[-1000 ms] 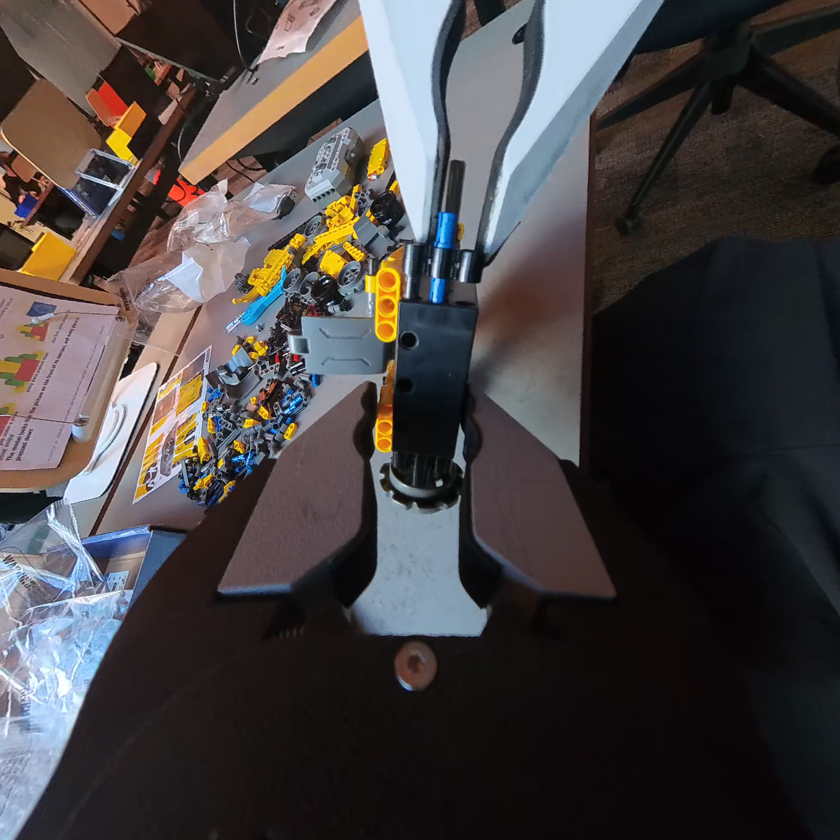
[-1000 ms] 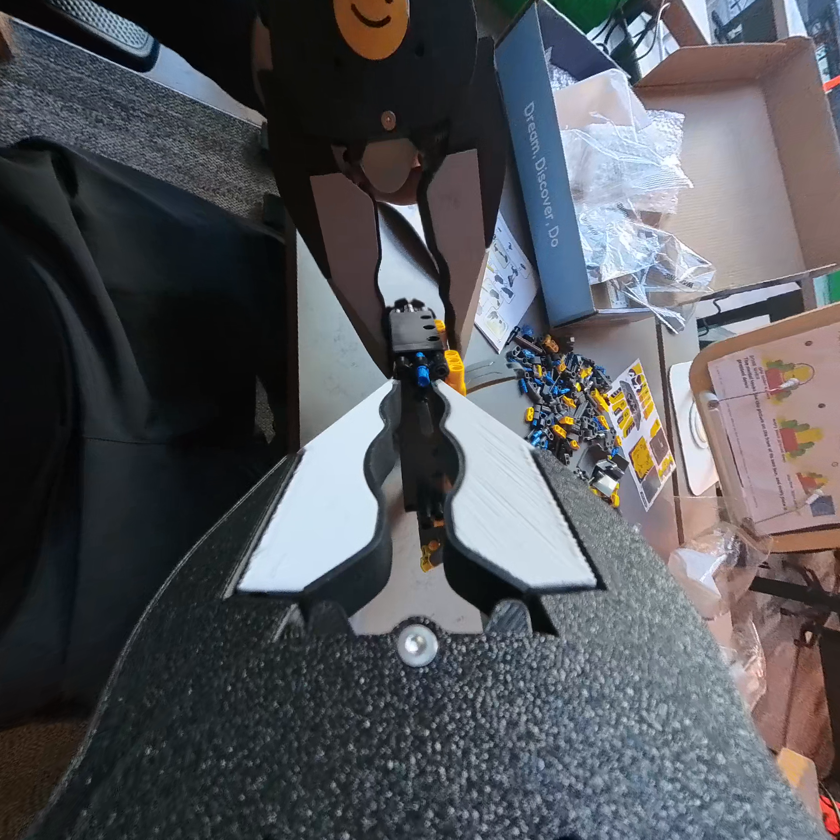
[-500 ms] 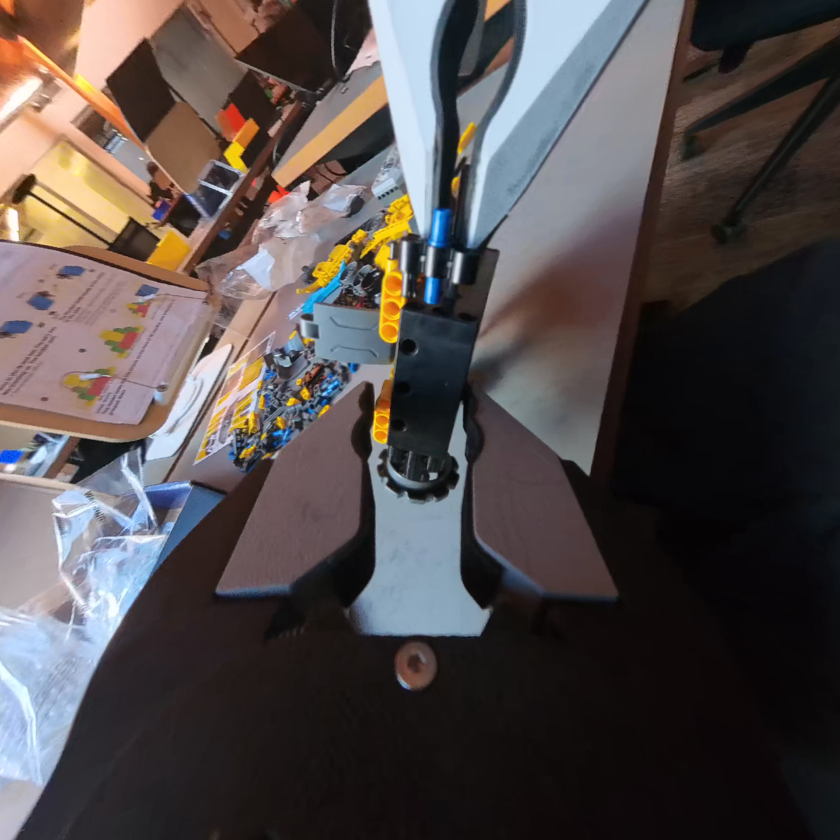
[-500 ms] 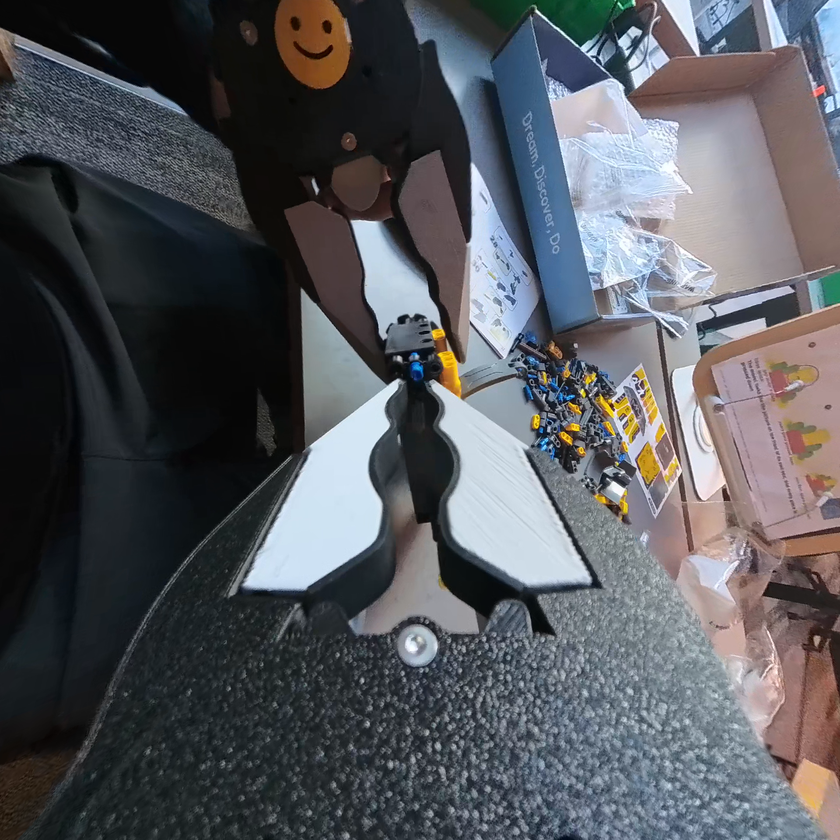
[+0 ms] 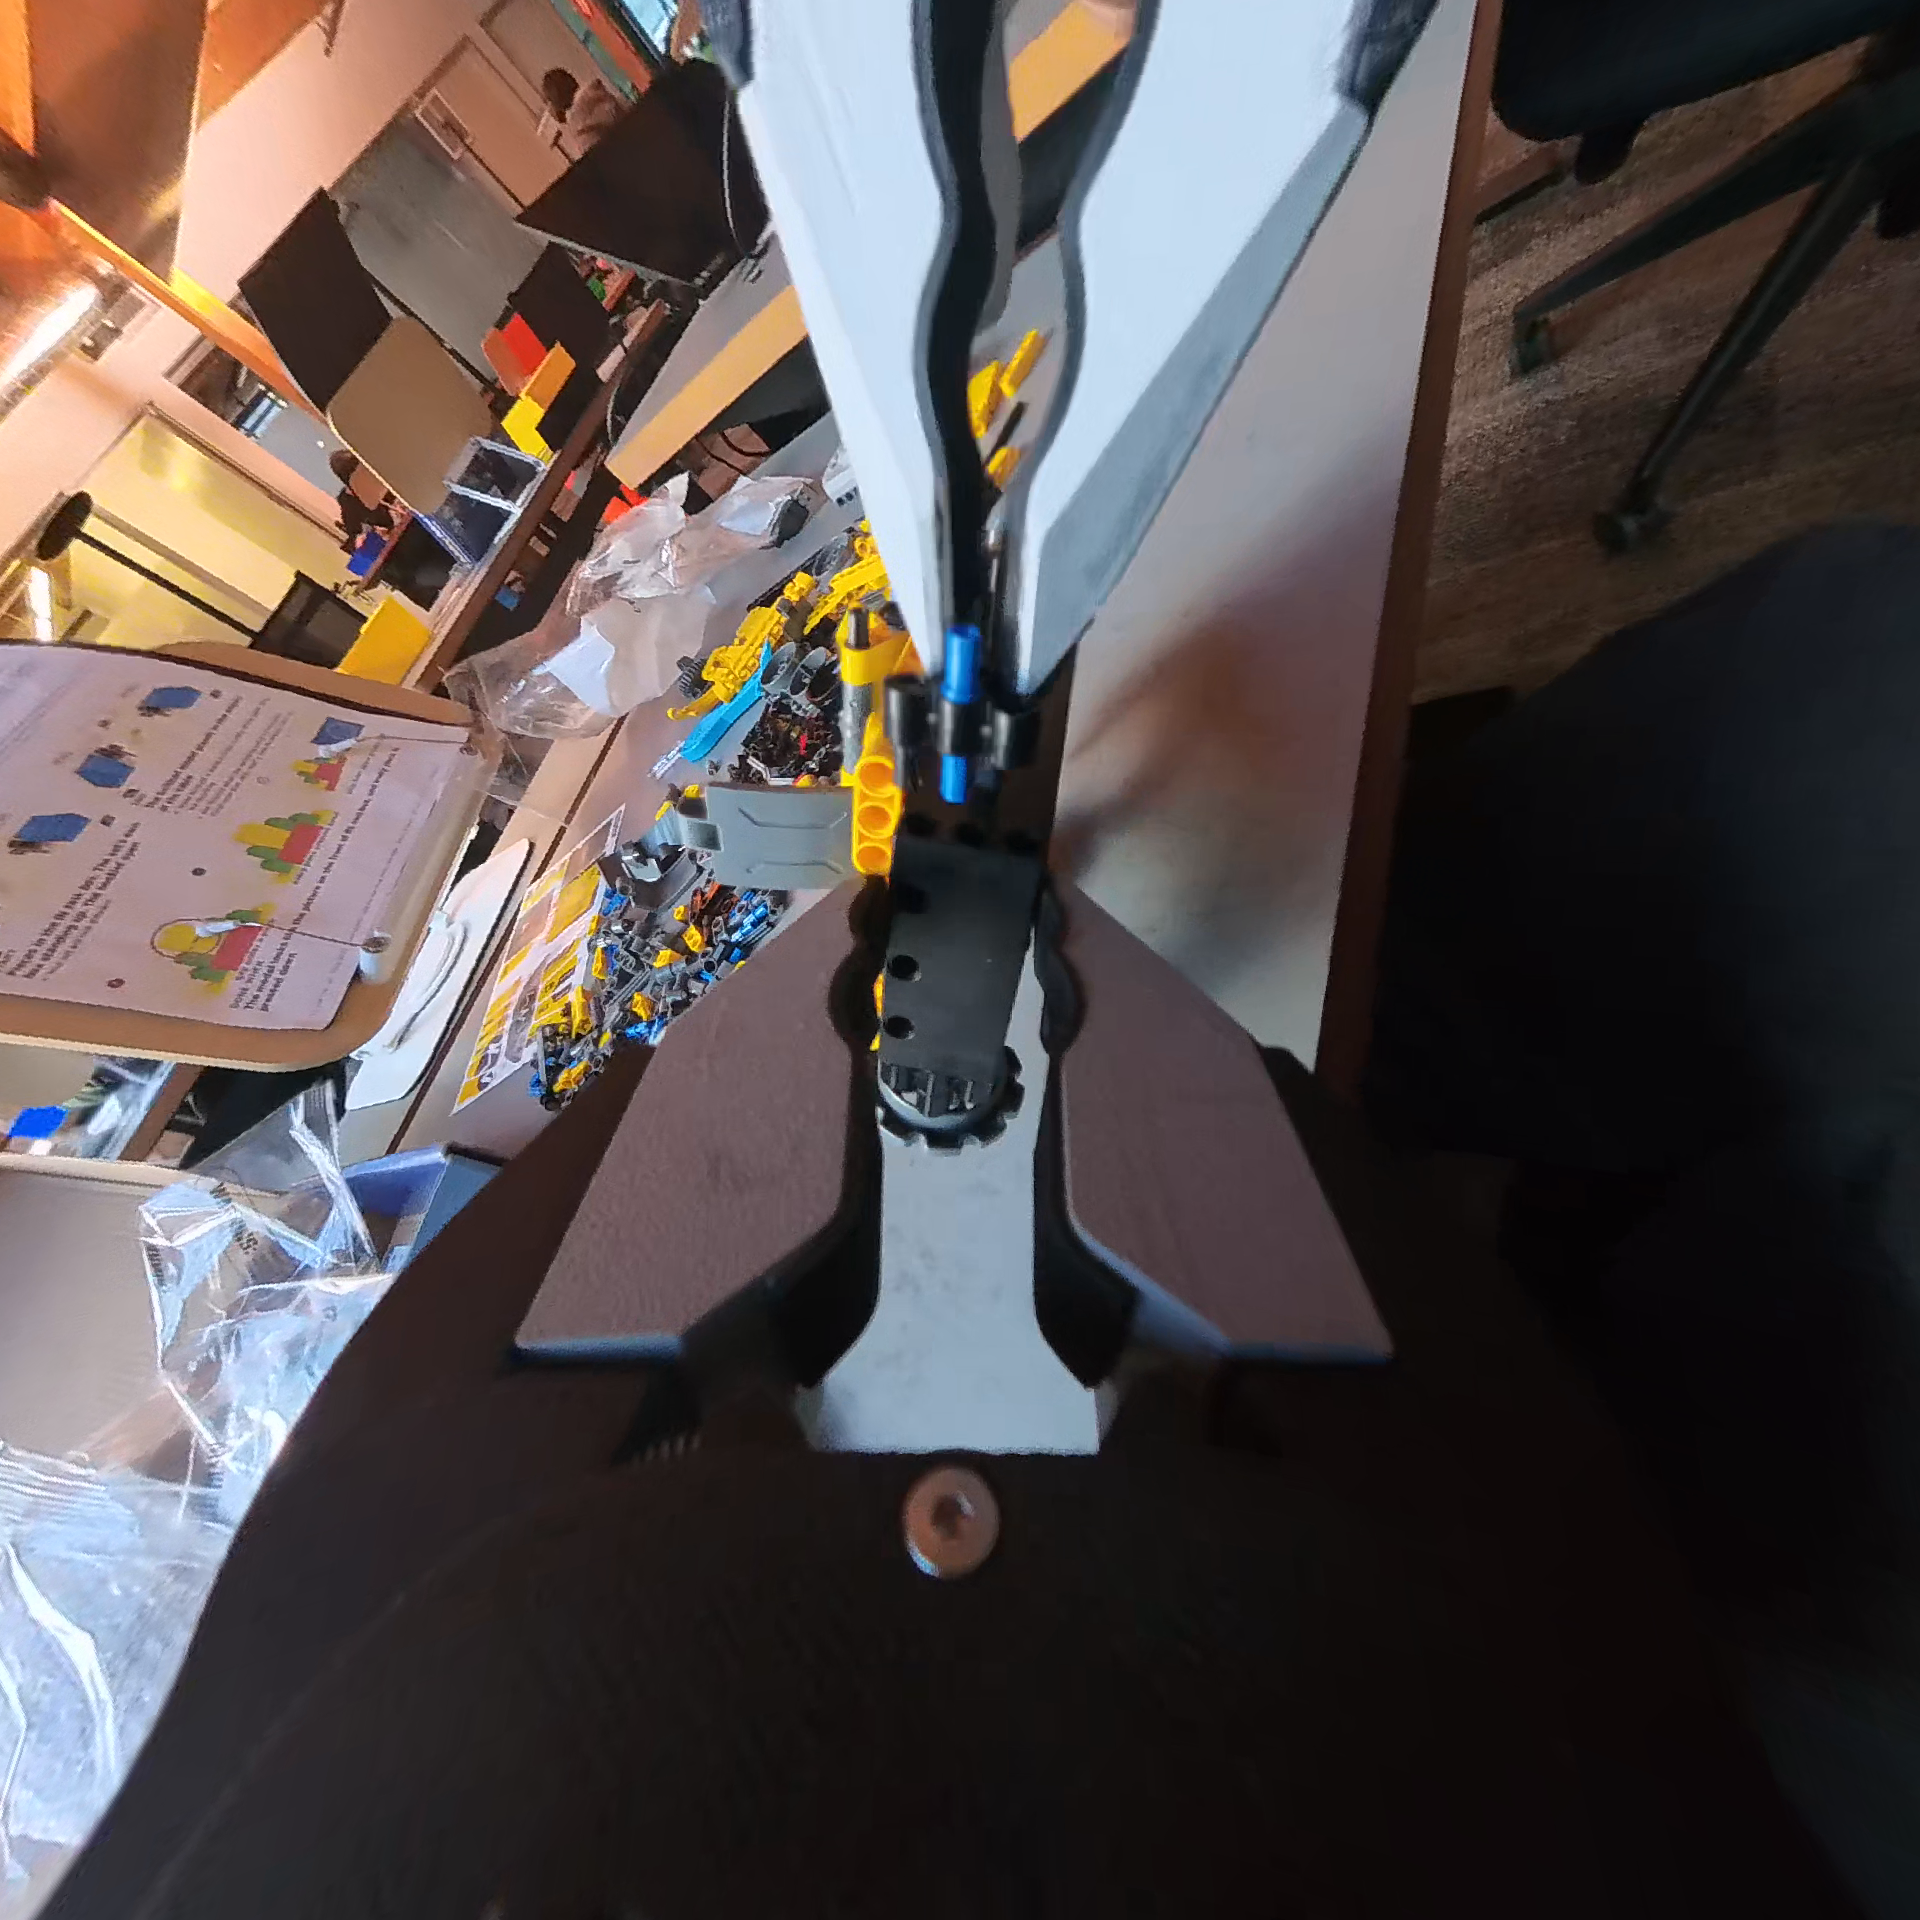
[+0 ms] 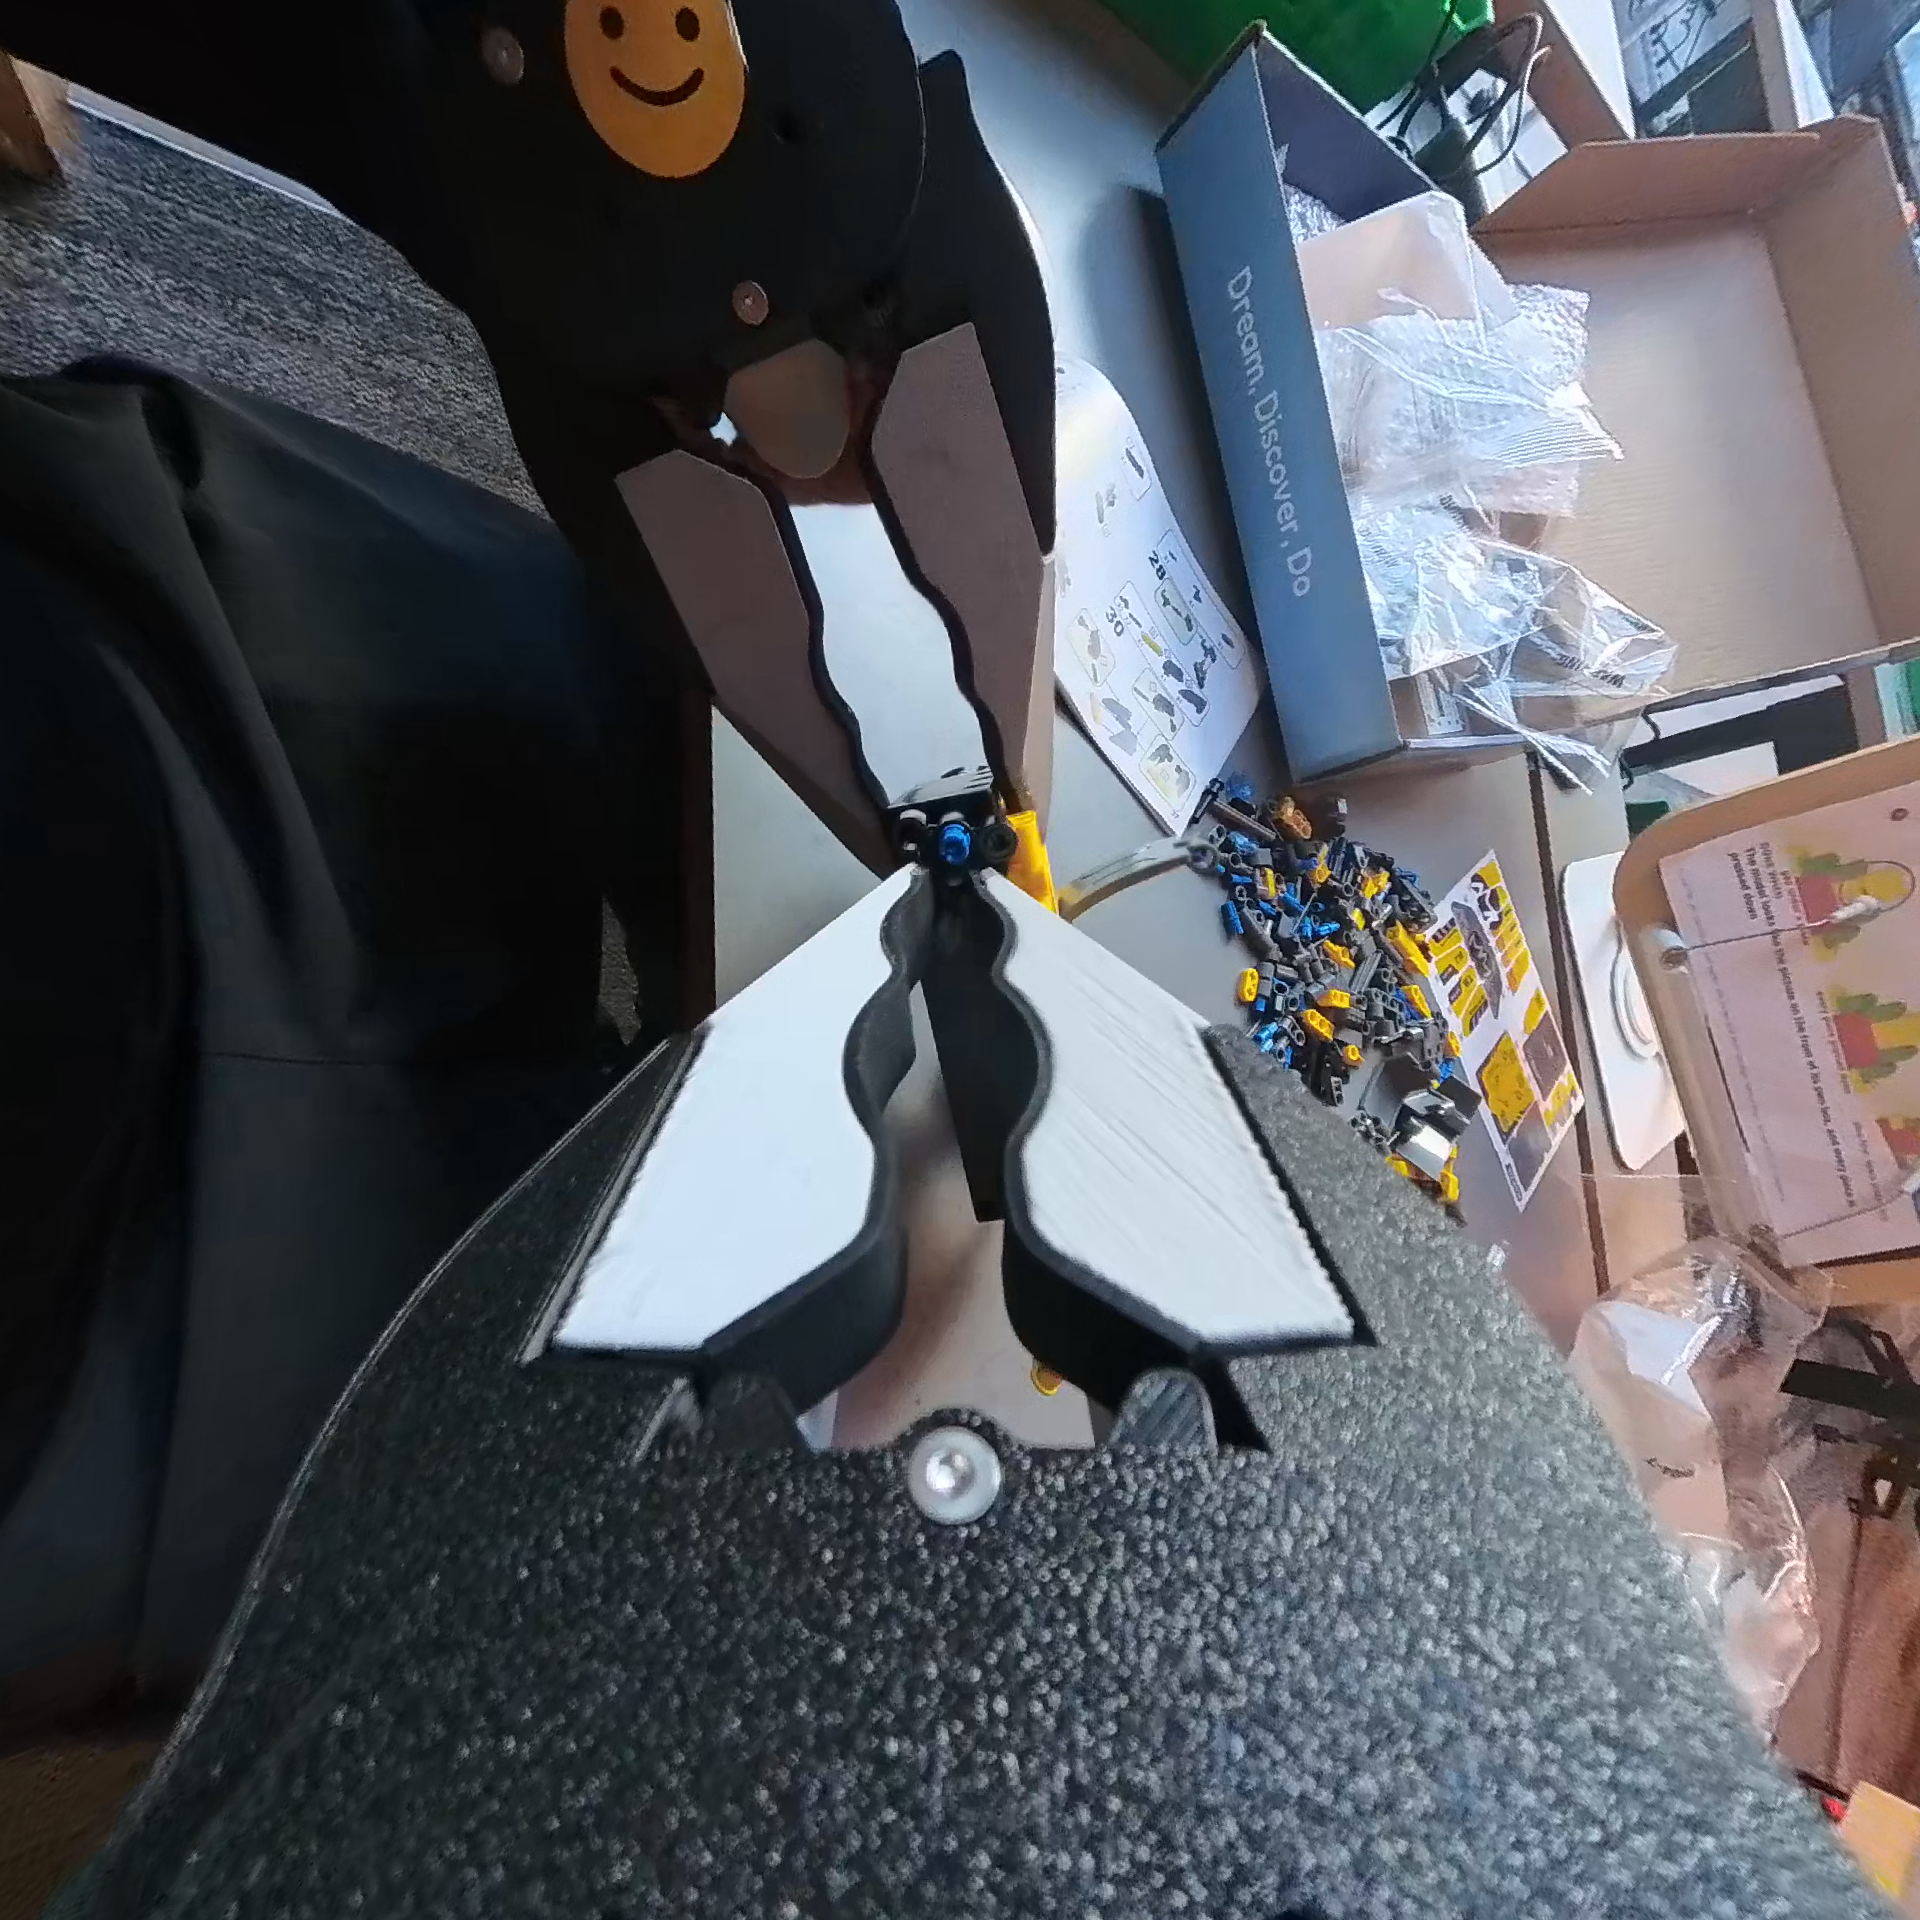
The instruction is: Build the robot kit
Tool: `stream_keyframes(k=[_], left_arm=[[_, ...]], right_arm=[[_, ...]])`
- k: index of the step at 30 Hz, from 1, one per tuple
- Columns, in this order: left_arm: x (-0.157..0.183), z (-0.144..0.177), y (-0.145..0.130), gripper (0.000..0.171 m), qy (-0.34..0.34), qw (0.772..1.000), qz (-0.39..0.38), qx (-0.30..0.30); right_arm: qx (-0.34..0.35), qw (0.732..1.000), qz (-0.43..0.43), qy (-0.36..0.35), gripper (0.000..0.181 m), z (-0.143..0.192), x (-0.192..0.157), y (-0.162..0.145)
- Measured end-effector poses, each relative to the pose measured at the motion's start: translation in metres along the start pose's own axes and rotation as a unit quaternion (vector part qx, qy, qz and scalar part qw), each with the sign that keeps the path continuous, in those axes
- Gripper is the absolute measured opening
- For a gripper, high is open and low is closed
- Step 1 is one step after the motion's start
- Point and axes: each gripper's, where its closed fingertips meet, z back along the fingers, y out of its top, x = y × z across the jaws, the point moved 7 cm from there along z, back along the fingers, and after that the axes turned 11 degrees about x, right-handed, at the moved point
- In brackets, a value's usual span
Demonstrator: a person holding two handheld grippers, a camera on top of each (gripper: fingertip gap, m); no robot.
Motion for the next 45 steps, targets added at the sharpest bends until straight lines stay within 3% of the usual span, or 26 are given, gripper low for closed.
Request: stream_keyframes(k=[10,27,33,41,45], left_arm=[[-0.017,0.002,0.026,0.024,-0.051,0.999,0.012,-0.001],[-0.014,0.021,0.044,0.023,-0.085,0.996,0.006,-0.014],[-0.016,0.037,0.057,0.023,-0.127,0.991,-0.009,-0.036],[-0.017,0.013,0.054,0.022,-0.19,0.978,-0.042,-0.079],[-0.014,0.001,0.052,0.022,-0.198,0.971,-0.072,-0.113]], right_arm=[[-0.041,0.999,0.025,-0.017,0.008,0.016,0.015,0.01],[-0.028,0.999,0.031,0.023,0.005,0.025,0.008,0.028],[0.006,0.999,-0.017,0.035,0.005,0.031,0.001,0.039],[0.057,0.992,-0.116,-0.009,0.004,0.028,-0.01,0.007],[0.057,0.991,-0.114,-0.03,0.003,0.028,-0.013,-0.009]])
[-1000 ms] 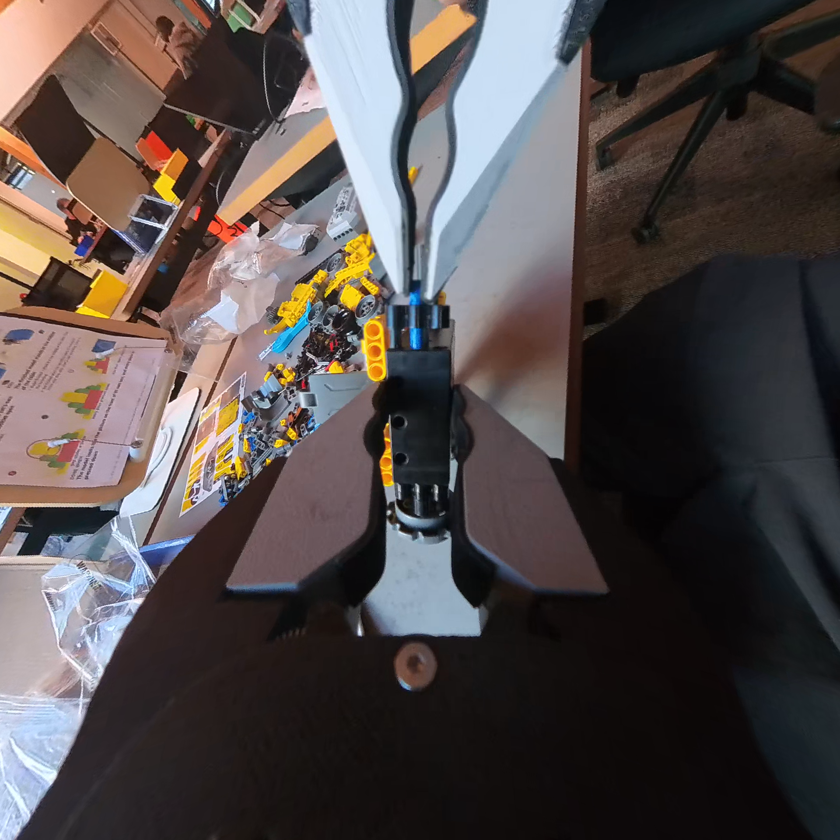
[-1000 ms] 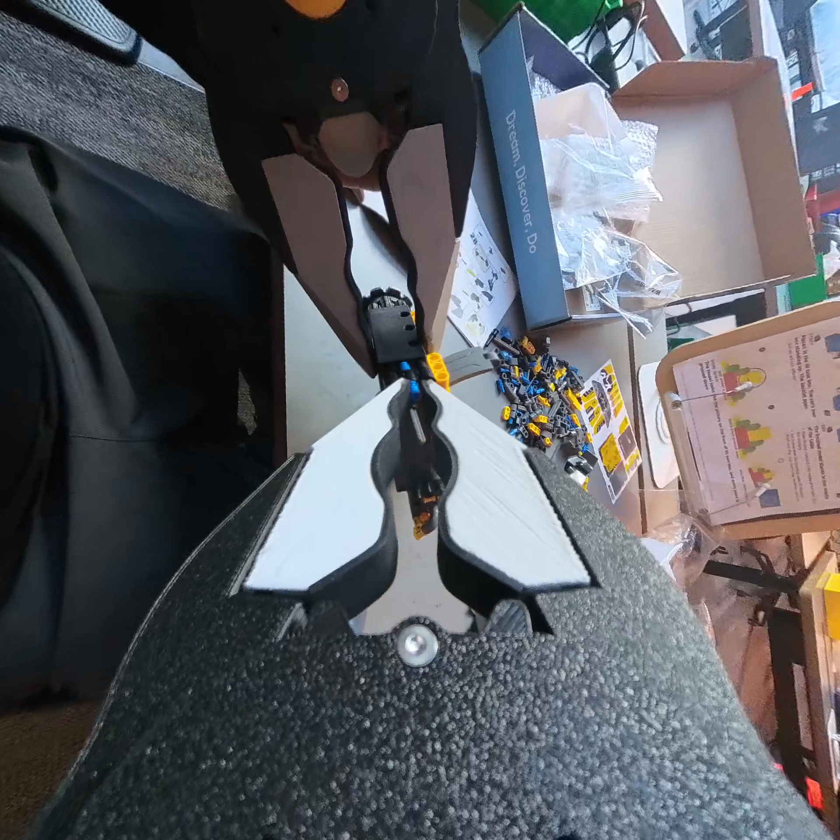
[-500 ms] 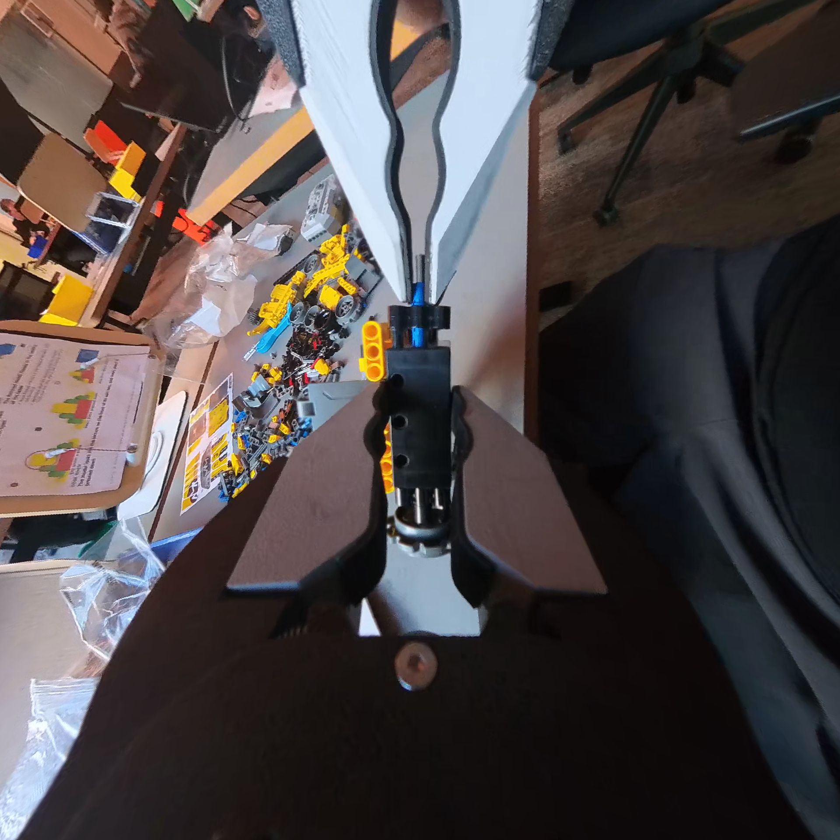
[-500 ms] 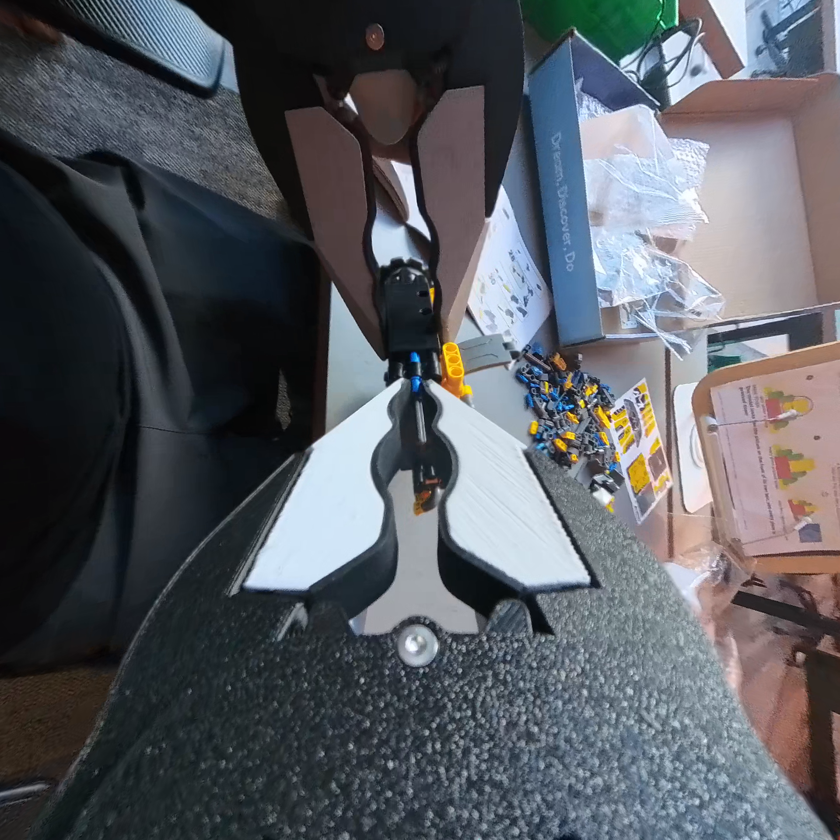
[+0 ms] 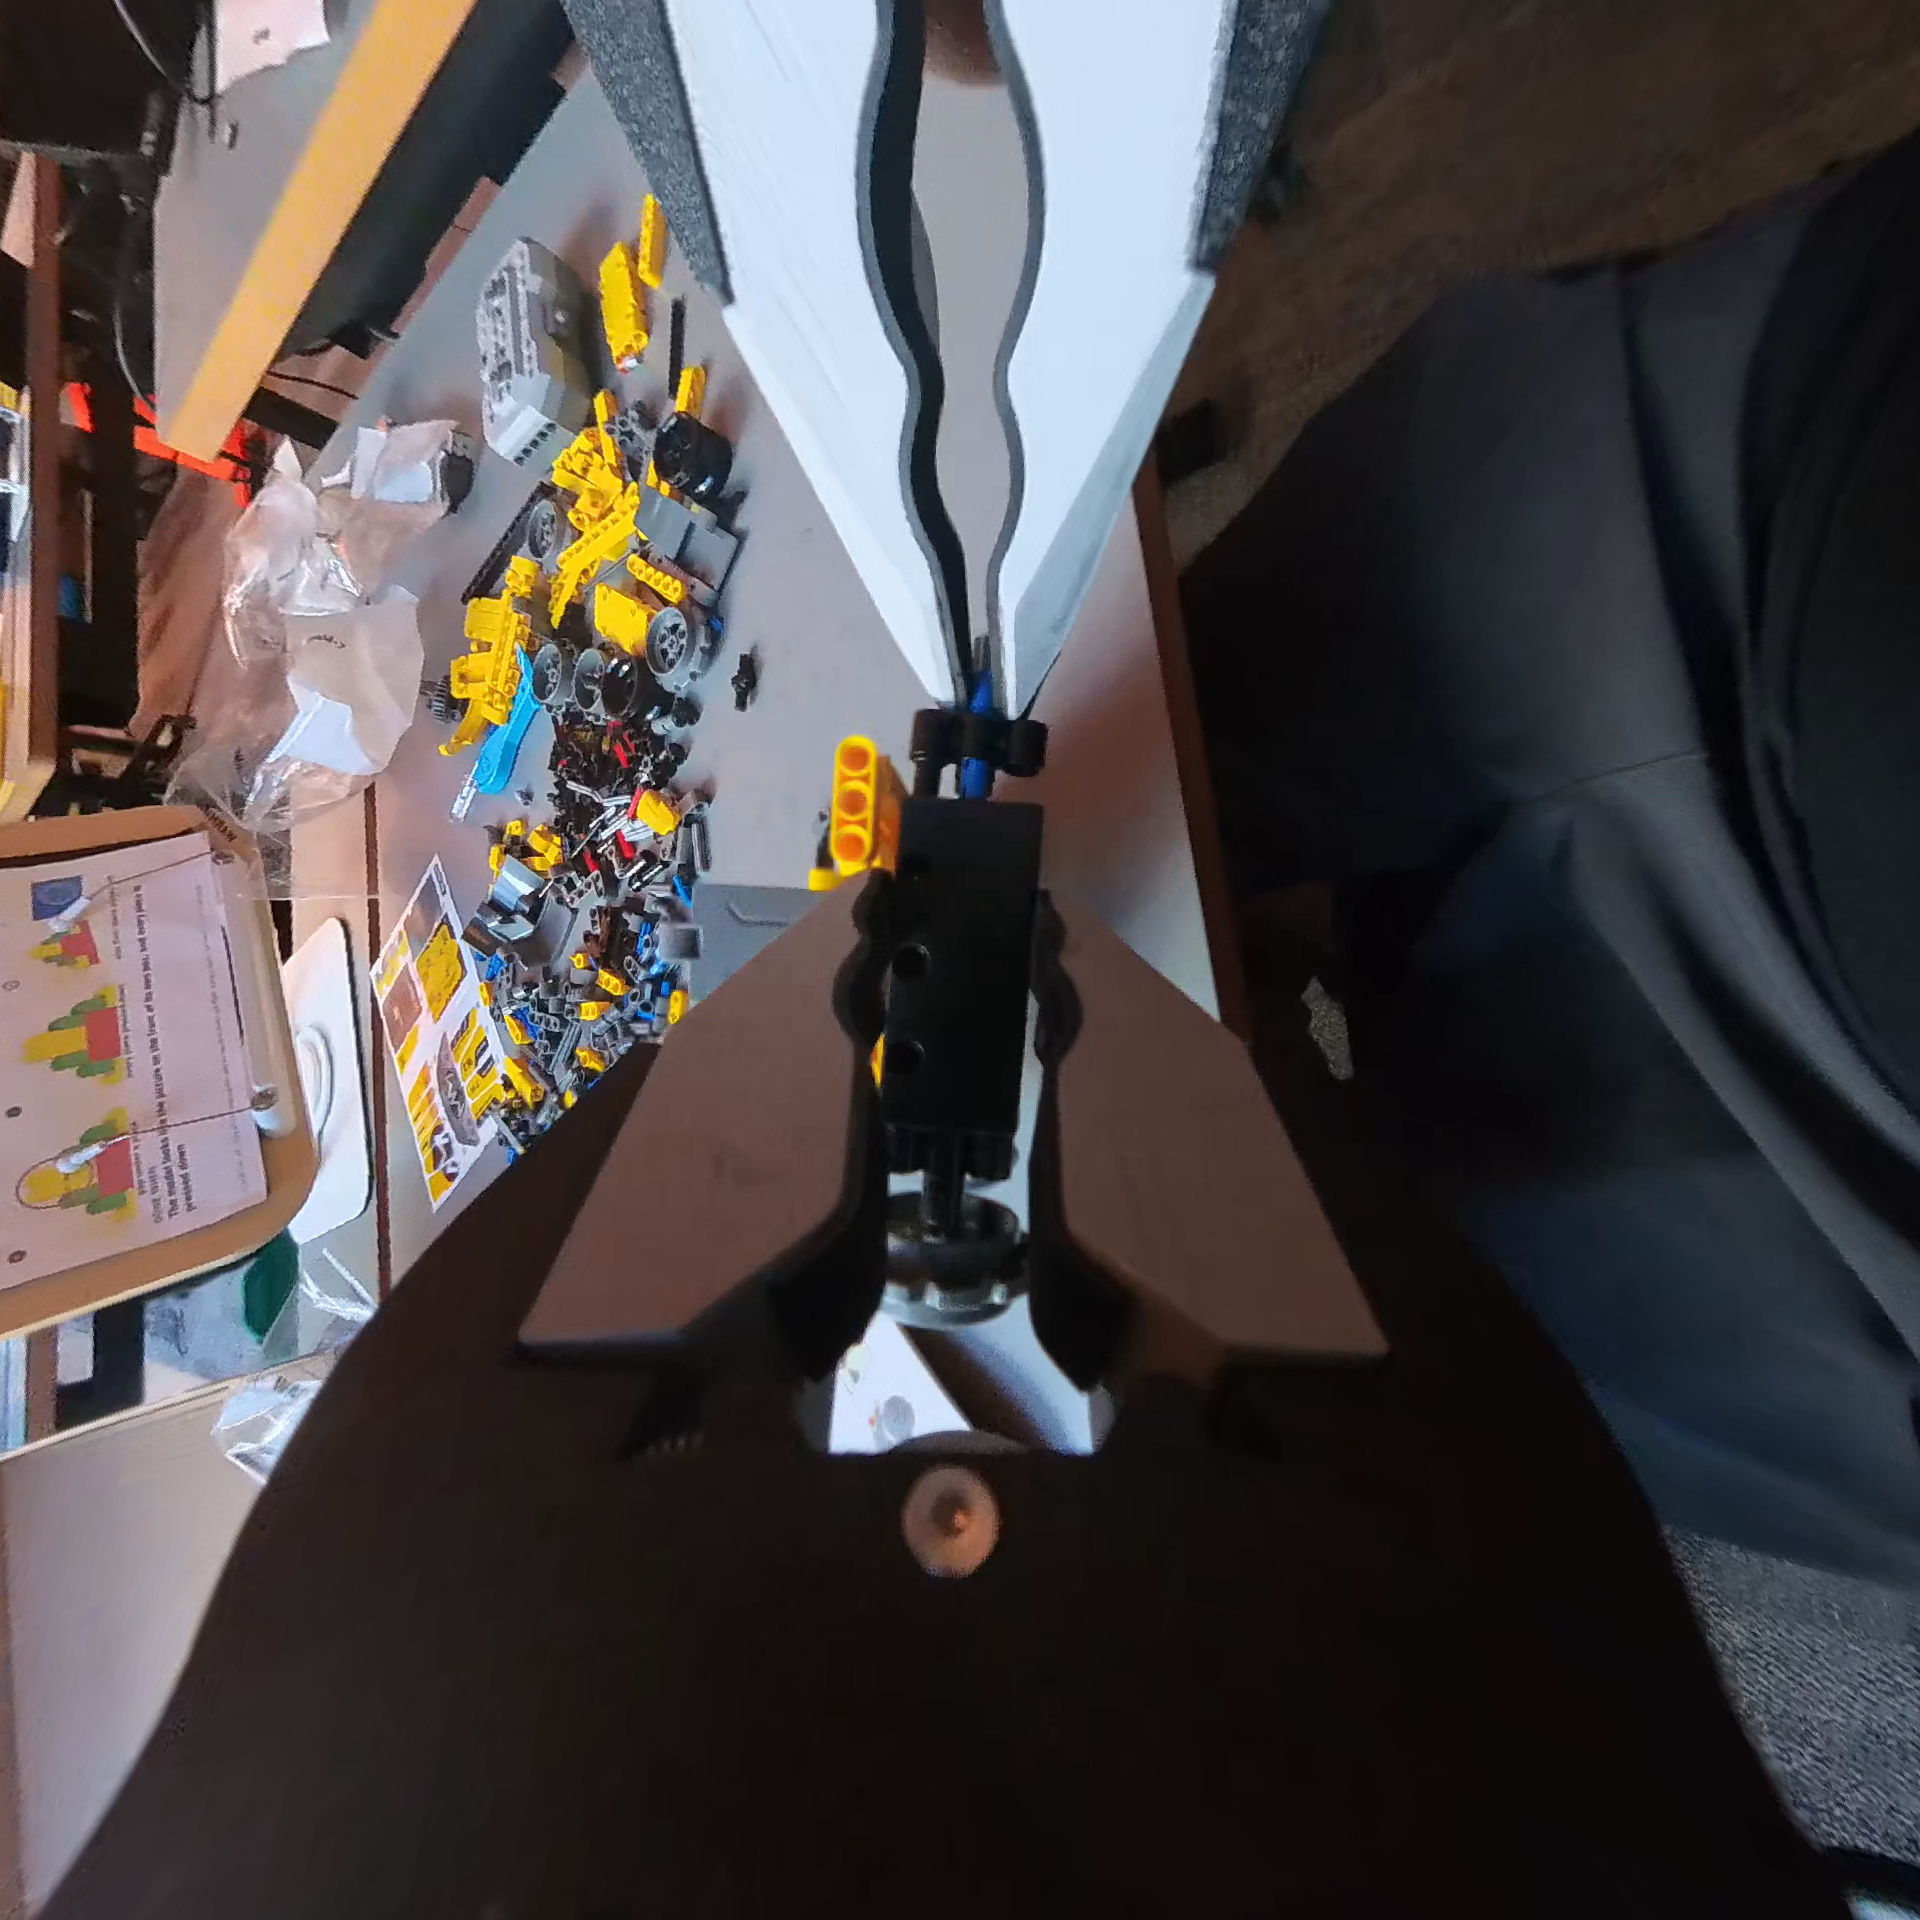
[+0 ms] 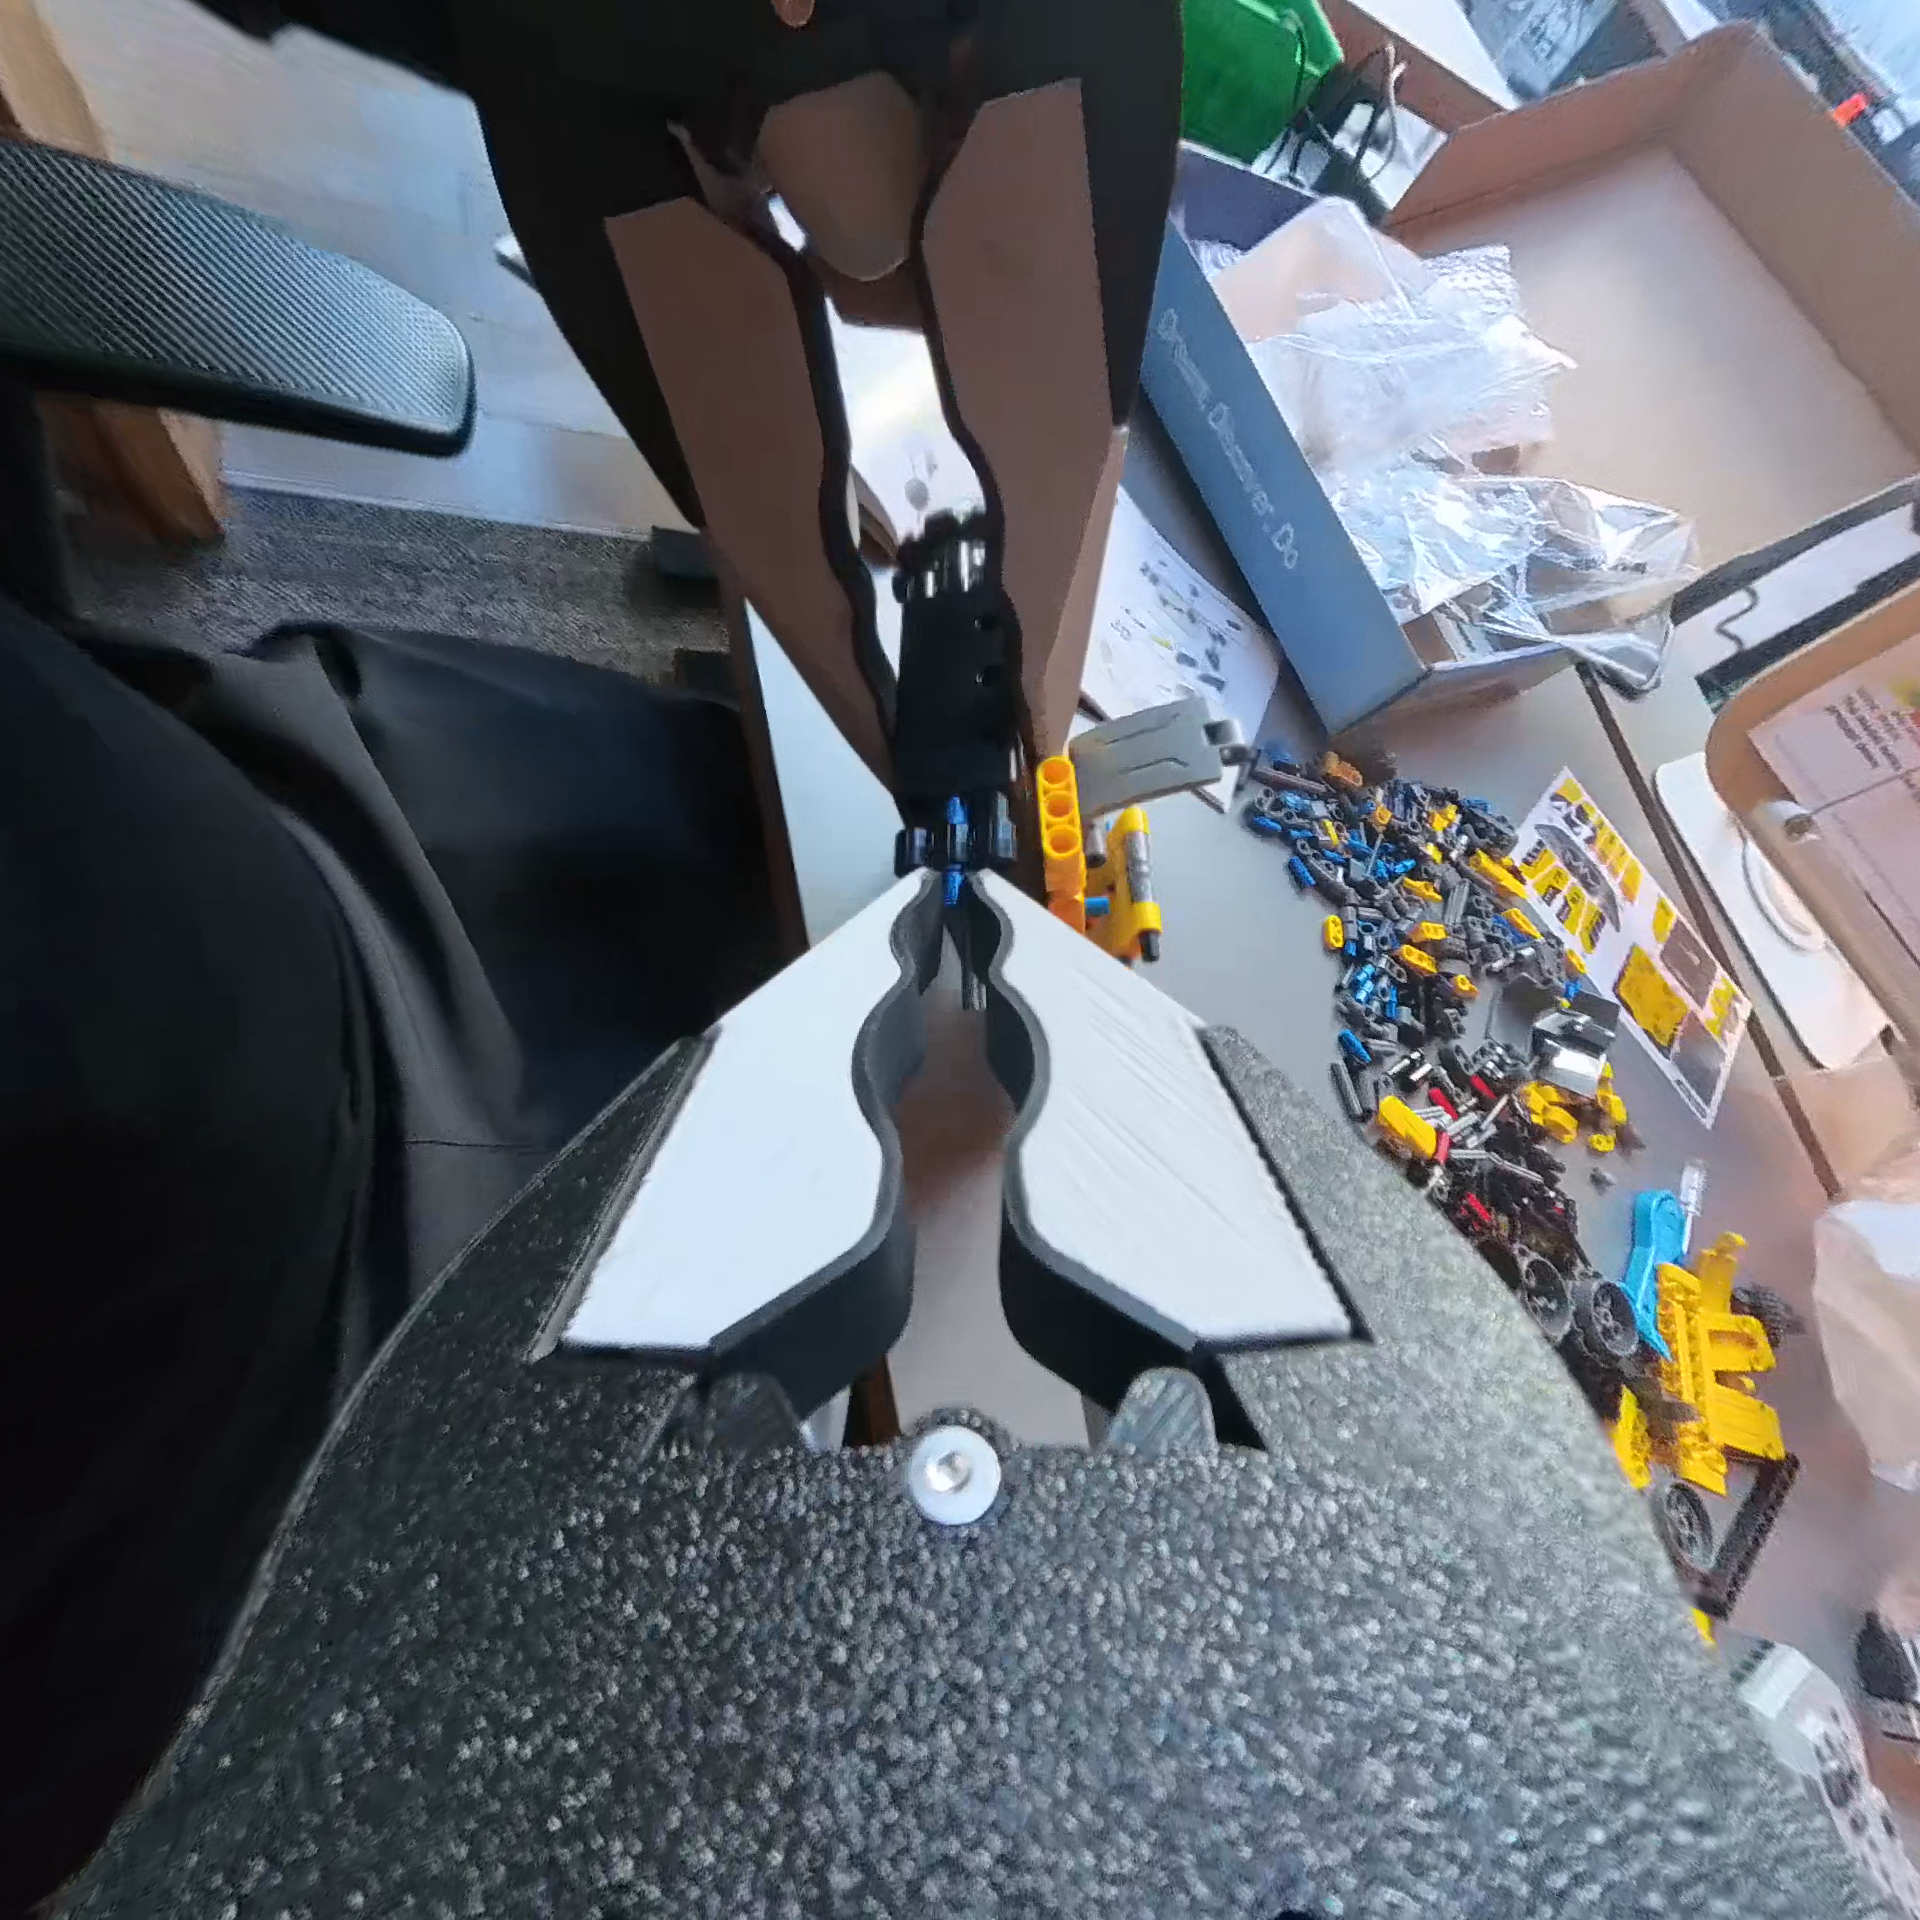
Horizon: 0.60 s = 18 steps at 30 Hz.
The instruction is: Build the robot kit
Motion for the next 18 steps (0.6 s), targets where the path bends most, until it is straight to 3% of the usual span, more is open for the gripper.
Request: stream_keyframes(k=[4,7,11,14,15,18], left_arm=[[-0.005,-0.002,0.002,0.022,-0.011,1.0,0.02,0.01],[-0.007,-0.008,-0.003,0.021,-0.003,1.0,-0.012,-0.023],[-0.005,-0.007,-0.001,0.022,0.014,0.999,-0.019,-0.024],[-0.003,-0.009,0.001,0.022,0.053,0.999,0.002,-0.005],[-0.001,-0.011,0.001,0.022,0.073,0.997,0.01,-0.002],[0.003,-0.019,0.0,0.023,0.13,0.991,0.011,-0.007]], right_arm=[[0.026,1.0,-0.005,-0.012,0.003,0.0,0.003,-0.013],[0.045,0.999,-0.022,-0.013,0.003,-0.003,0.008,-0.019],[0.083,0.994,-0.065,-0.011,0.004,-0.005,0.011,-0.027],[0.119,0.986,-0.116,-0.006,0.005,0.003,0.014,-0.028],[0.129,0.982,-0.137,-0.016,0.013,0.005,0.015,-0.03],[0.137,0.975,-0.159,-0.078,0.016,0.008,0.011,-0.036]])
